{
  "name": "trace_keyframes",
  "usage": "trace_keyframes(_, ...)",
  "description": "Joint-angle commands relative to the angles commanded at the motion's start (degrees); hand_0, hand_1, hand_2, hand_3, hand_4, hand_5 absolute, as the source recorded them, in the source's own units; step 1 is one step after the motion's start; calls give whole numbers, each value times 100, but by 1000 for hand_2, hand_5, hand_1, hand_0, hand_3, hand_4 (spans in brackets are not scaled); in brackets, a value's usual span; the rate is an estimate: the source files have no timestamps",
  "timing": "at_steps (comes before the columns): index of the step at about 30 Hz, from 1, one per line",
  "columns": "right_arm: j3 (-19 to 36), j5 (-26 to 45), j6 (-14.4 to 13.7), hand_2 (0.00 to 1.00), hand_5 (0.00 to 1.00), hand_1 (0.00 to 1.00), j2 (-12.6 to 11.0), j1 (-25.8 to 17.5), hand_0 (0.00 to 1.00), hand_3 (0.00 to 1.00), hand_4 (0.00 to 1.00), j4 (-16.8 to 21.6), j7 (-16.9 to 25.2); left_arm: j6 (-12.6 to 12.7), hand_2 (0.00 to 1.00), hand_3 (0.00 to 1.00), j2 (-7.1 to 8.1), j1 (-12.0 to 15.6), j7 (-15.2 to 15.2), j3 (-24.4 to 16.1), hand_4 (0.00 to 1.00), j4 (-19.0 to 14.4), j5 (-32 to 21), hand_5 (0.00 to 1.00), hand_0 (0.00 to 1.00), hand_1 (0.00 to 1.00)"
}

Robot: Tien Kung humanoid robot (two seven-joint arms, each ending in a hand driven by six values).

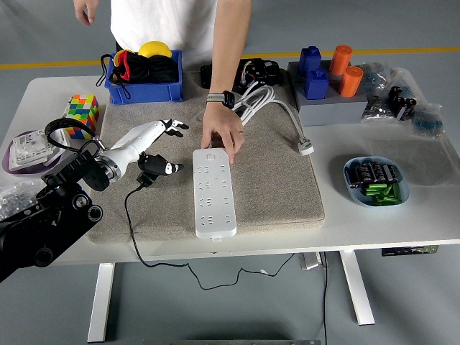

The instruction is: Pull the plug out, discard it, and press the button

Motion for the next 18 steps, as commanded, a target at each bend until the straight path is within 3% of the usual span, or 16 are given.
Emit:
trace_keyframes(1,-2,6,1,656,510,667,3,4,752,621,671,3,2,-27,349,738,-18,-42,13,49,733,11,-52,74,348,358)
trace_keyframes(2,-3,10,0,656,511,667,5,8,751,621,671,6,4,-51,173,684,-38,-91,22,104,654,43,-92,101,164,97)
trace_keyframes(7,0,22,-1,656,511,667,10,19,751,621,671,7,6,-123,173,684,-117,-320,54,372,654,261,-199,101,164,97)
trace_keyframes(8,2,22,-1,656,511,667,9,20,751,621,671,5,5,-131,93,670,-126,-350,59,406,583,285,-207,45,136,31)
trace_keyframes(18,-20,45,1,656,511,666,9,29,751,621,671,2,6,-224,36,667,-311,-863,185,1076,579,680,-446,28,105,2)
